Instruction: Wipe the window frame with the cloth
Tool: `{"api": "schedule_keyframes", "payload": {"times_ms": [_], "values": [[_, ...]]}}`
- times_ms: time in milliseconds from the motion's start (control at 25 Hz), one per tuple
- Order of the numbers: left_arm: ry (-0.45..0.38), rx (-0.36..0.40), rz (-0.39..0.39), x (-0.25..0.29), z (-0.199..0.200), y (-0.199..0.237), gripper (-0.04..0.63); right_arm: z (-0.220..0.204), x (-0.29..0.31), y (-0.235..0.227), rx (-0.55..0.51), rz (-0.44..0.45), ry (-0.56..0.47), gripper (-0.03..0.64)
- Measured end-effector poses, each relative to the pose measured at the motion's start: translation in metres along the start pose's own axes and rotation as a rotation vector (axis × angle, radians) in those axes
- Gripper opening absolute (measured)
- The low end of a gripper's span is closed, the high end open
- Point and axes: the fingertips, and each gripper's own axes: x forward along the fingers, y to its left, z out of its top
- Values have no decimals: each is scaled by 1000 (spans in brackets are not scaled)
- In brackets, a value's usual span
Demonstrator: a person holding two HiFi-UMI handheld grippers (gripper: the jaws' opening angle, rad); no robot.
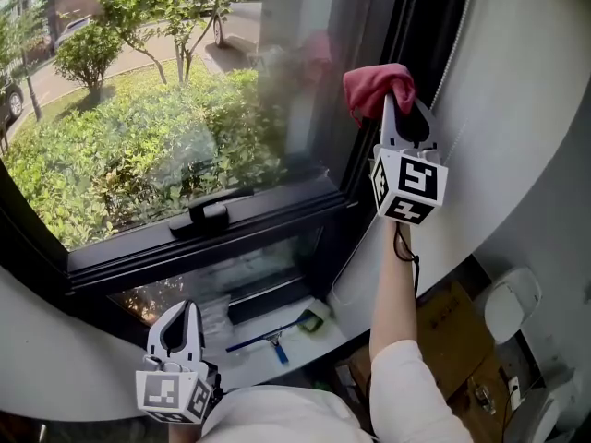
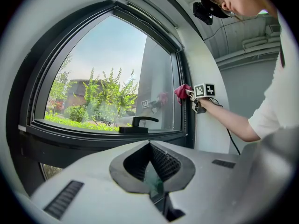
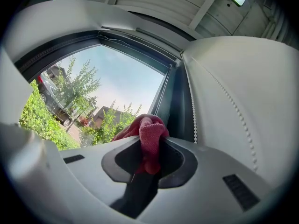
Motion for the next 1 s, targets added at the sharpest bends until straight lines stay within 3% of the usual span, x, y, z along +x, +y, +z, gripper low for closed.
{"api": "schedule_keyframes", "payload": {"times_ms": [1000], "values": [[10,3,-4,0,-3,-3,8,-32,-17,11,-8,9,47,87]]}}
